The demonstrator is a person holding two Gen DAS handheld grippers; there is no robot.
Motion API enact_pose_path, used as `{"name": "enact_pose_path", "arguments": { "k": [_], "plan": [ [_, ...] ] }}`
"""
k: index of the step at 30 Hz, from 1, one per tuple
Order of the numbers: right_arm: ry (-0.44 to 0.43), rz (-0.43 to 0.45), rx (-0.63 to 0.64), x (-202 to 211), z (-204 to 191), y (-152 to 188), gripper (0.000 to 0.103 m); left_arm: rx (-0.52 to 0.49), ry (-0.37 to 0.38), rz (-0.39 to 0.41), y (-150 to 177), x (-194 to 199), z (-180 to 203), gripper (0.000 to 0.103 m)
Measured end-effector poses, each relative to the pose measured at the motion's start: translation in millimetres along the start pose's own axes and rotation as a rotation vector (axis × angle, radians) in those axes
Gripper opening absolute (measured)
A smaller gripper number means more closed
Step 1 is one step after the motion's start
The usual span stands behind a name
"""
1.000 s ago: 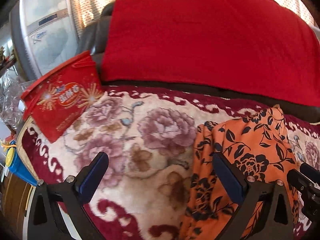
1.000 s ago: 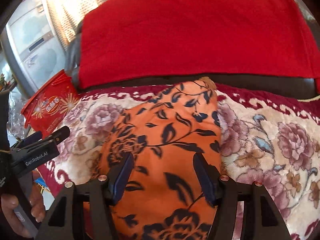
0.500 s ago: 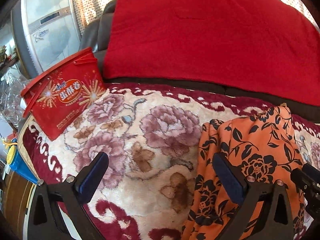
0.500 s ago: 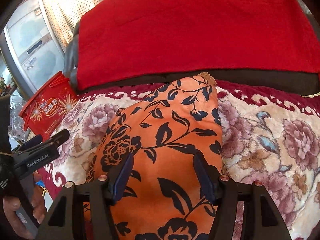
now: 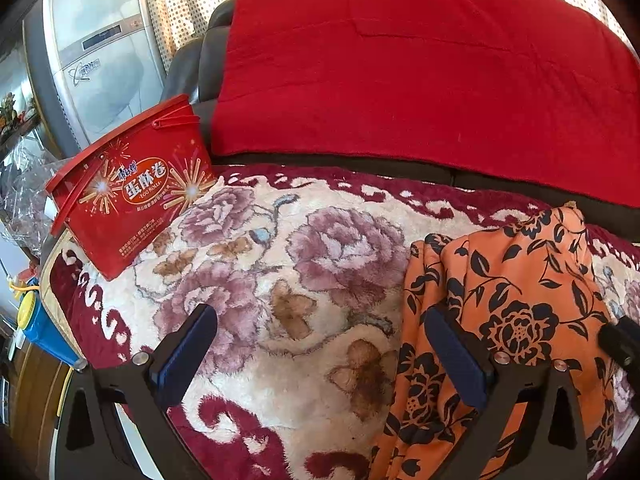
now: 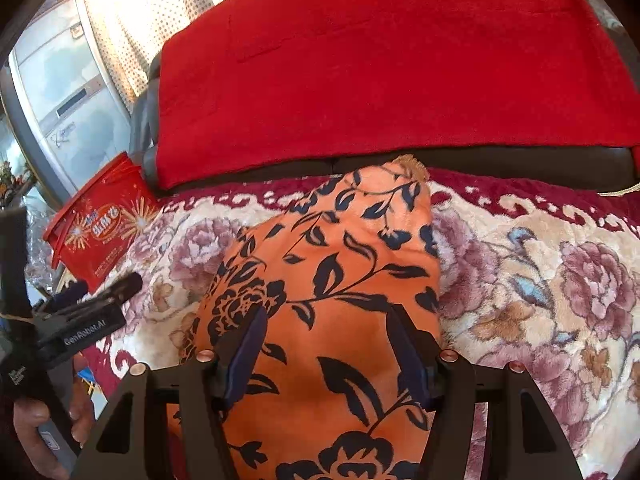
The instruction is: Fold small clothes
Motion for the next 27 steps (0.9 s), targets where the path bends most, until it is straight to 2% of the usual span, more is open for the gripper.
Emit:
{"name": "enact_pose_path", "arguments": {
  "k": [3, 4, 5, 7, 8, 12, 15, 16, 17, 21, 27],
  "plan": [
    [0.021, -0.013, -0.003, -9, 10, 4, 0.066, -0.022, 0.018, -0.053, 7, -22, 7, 0.103],
    [0.033, -0.062, -0.012, -20, 17, 9, 0.066, -0.025, 0.047, -0.091, 11, -32, 9, 0.103],
    [0.026, -0.080, -0.025, -25, 22, 12, 0.066, -0.021, 0.109, -0.165, 18, -51, 12, 0.103],
    [-0.009, -0.060, -0.068, -21, 31, 15, 0.066, -0.021, 0.152, -0.273, 32, -78, 15, 0.103],
    [-0.020, -0.059, -0.078, -18, 34, 15, 0.066, -0.018, 0.162, -0.296, 36, -84, 15, 0.103],
    [-0.068, -0.012, -0.136, 2, 57, 11, 0.066, 0.062, 0.257, -0.311, 28, -78, 1, 0.103],
    [-0.114, -0.020, -0.241, 4, 83, 11, 0.076, 0.102, 0.328, -0.318, 22, -69, -5, 0.103],
    [-0.152, -0.039, -0.296, 1, 95, 12, 0.076, 0.100, 0.344, -0.324, 22, -68, -3, 0.103],
    [-0.183, -0.052, -0.340, -2, 104, 14, 0.076, 0.093, 0.341, -0.324, 21, -66, -1, 0.103],
    [-0.252, -0.073, -0.436, -8, 119, 20, 0.076, -0.017, 0.220, -0.249, 19, -50, 17, 0.103],
    [-0.260, -0.048, -0.352, 1, 97, 11, 0.076, -0.055, 0.154, -0.142, 11, -27, 18, 0.103]
  ]
}}
Point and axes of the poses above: each gripper's, at about its wrist camera, not at the fingertips, and x roughly against the way its jaws point, z to its right, y to its underside, the point moved 1 cm from there along -x, roughly the way its jaws point, and after that the axes turned 1 degree about x, right-handed, at the moved point
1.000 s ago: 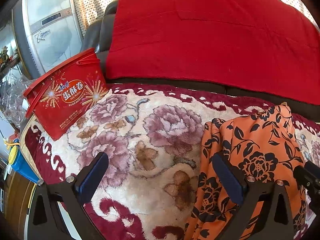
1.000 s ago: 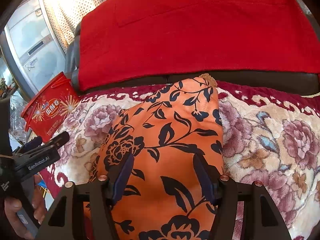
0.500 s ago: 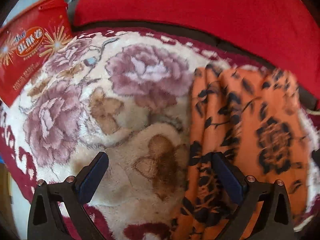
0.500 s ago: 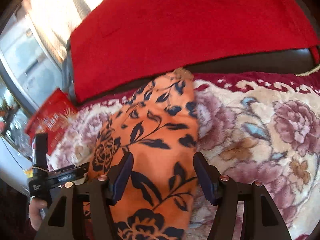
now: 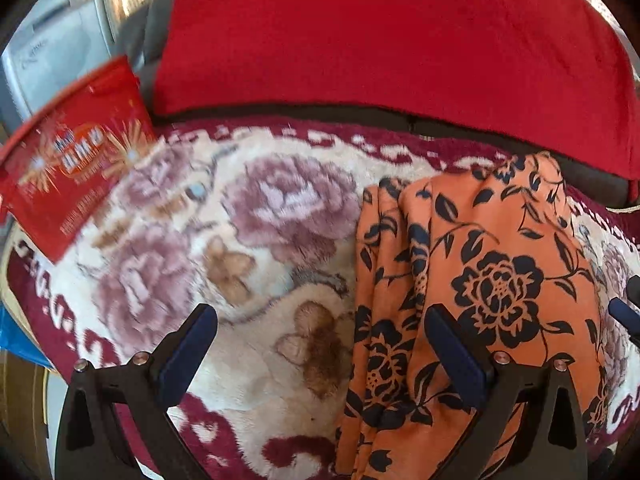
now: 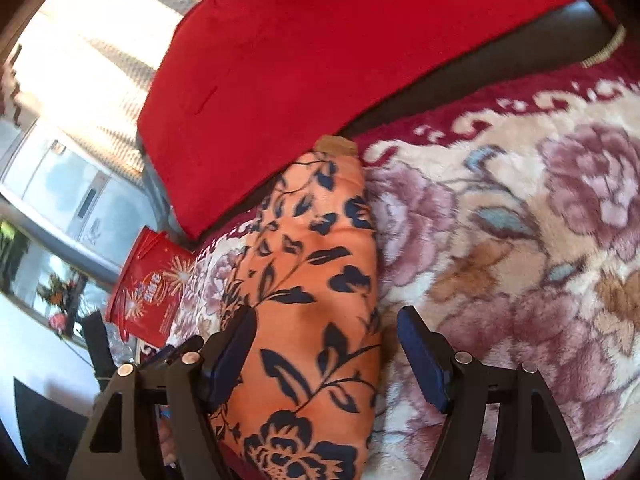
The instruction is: Fold small clothes
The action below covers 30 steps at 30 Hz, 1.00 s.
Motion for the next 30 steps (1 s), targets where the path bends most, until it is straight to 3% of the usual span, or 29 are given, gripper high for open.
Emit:
{"name": "enact_pose_path", "arguments": {
  "k": [7, 21, 27, 30],
  "plan": [
    [-0.010, -0.004, 0.024, -6, -16, 1, 0.076, 0.003, -0.017, 0.056, -4, 14, -2, 0.103],
    [-0.003, -0.024, 0.023, -22, -15, 3, 0.076, 0.012, -0.010, 0.023, -2, -6, -2, 0.103],
    [0.039, 0.121, 0.155, -5, -40, -2, 0.076, 0.013, -0.030, 0.011, 0, -16, -4, 0.103],
    [0.040, 0.143, 0.215, -12, -56, -15, 0.074, -0.001, -0.057, 0.009, 3, -21, -3, 0.103]
  ]
}}
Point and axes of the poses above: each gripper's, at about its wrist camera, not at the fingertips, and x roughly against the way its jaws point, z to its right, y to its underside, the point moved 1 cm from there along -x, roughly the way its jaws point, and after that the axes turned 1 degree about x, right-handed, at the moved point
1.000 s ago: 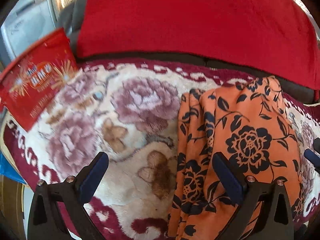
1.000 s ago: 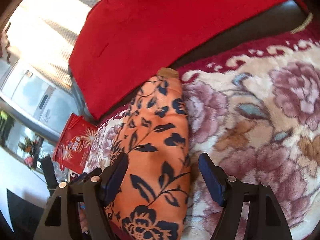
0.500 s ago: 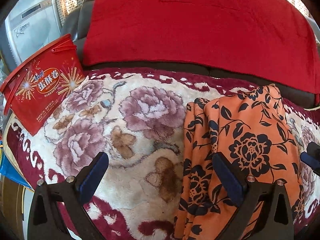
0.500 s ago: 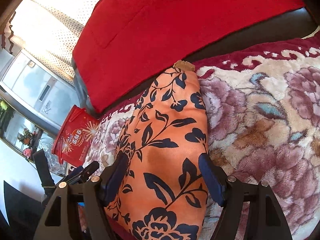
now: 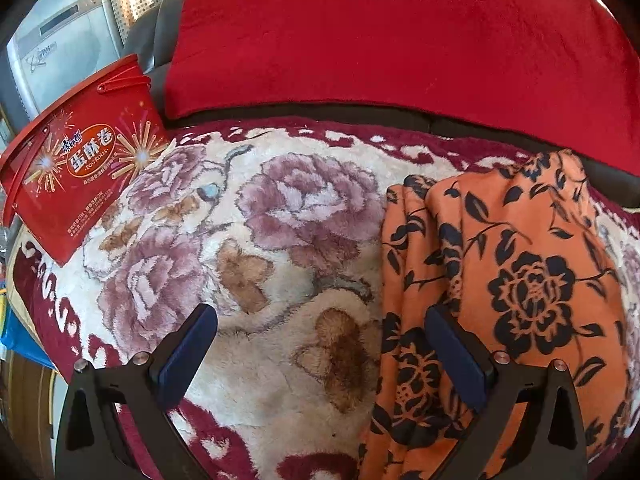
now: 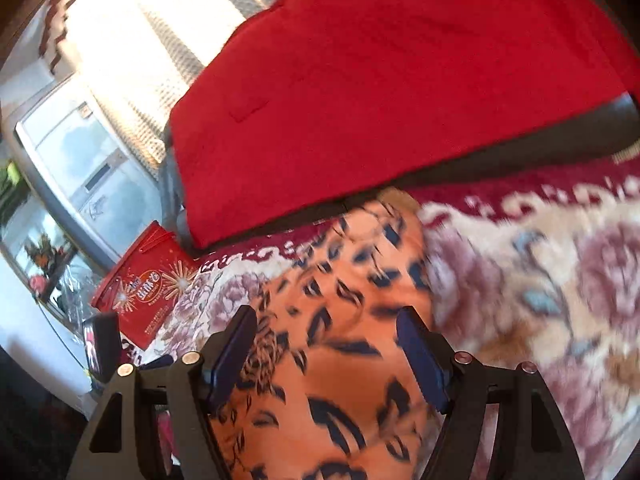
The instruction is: Fold small clothes
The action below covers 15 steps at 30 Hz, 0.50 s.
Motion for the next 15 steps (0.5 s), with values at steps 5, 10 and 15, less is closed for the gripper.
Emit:
{"name": "enact_pose_path", "arguments": {
  "k": [5, 10, 15],
  "plan": [
    [0.027, -0.062, 0.001, -47, -4, -29, 0.065, -0.049, -0.051, -0.008, 7, -12, 6, 0.103],
    [0.098, -0.299, -0.072, -122, 16, -25, 0.066, -0.069, -0.063, -0.010, 11, -17, 8, 0.103],
    [0.061, -0.217, -0.080, -93, 11, -20, 0.066, -0.069, -0.057, -0.007, 11, -17, 8, 0.103]
  ]
}}
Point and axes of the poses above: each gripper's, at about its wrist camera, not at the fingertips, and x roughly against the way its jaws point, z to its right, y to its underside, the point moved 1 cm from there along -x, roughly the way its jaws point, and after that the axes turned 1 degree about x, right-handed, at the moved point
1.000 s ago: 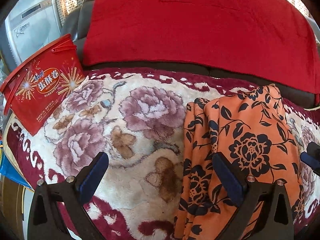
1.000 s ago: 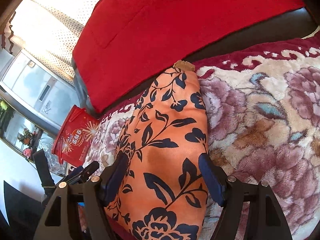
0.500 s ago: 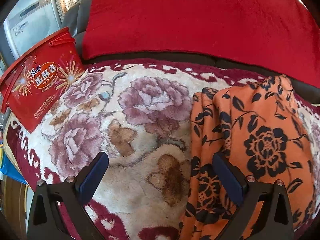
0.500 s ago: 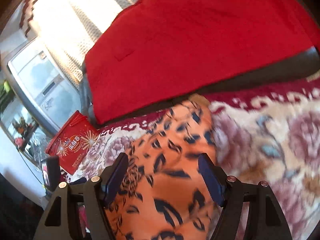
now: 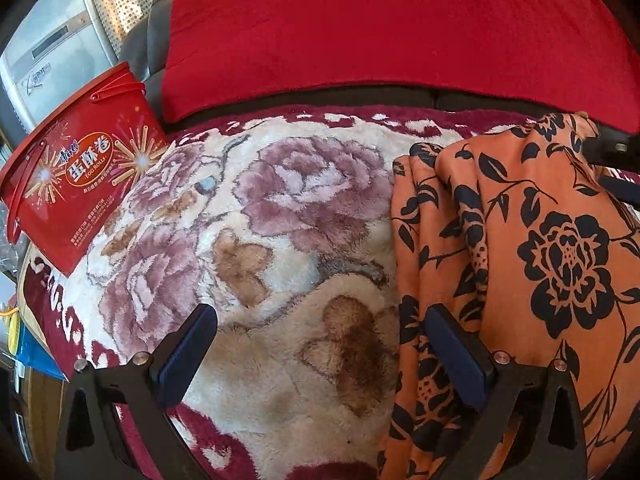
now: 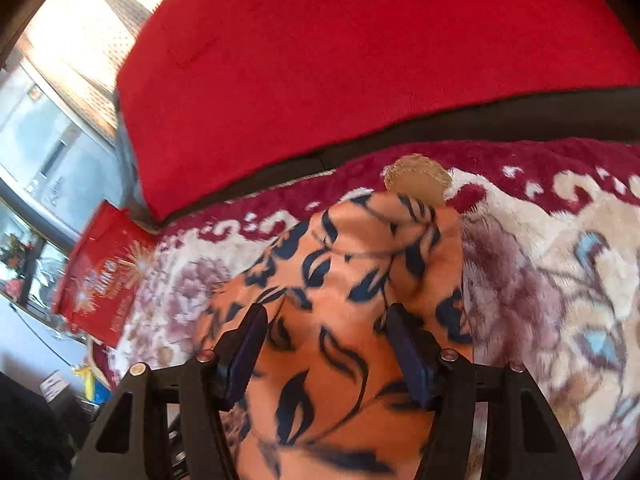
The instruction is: Fold small clothes
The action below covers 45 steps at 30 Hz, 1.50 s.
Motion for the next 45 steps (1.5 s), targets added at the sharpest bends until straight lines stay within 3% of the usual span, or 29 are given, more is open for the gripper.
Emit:
{"name": "enact_pose_path", "arguments": {
  "k": [8, 13, 24, 28, 38, 41, 45],
  "plan": [
    [-0.043, 0.084, 0.042, 56, -24, 52, 0.066, 0.011, 0.015, 0.004, 2, 3, -1, 0.103],
    [0.001, 0.060, 0.074, 44, -23, 76, 0.066, 0.017, 0.022, -0.002, 2, 3, 0, 0.103],
    [-0.063, 0.142, 0.018, 82, -21, 79, 0.066, 0.018, 0.038, -0.003, 3, 3, 0, 0.103],
    [-0.055, 0.038, 0.017, 59, -16, 91, 0.066, 0.013, 0.040, -0.005, 2, 3, 2, 0.103],
    [-0.045, 0.069, -0.044, 72, 0, 80, 0.068, 0.019, 0.055, -0.015, 3, 0, 0, 0.103],
    [-0.004, 0.063, -0.092, 72, 18, 75, 0.076, 0.019, 0.058, -0.017, 2, -1, -1, 0.103],
    [-0.087, 0.015, -0.219, 62, 46, 76, 0.076, 0.024, 0.063, -0.023, 2, -3, -1, 0.103]
  ]
}}
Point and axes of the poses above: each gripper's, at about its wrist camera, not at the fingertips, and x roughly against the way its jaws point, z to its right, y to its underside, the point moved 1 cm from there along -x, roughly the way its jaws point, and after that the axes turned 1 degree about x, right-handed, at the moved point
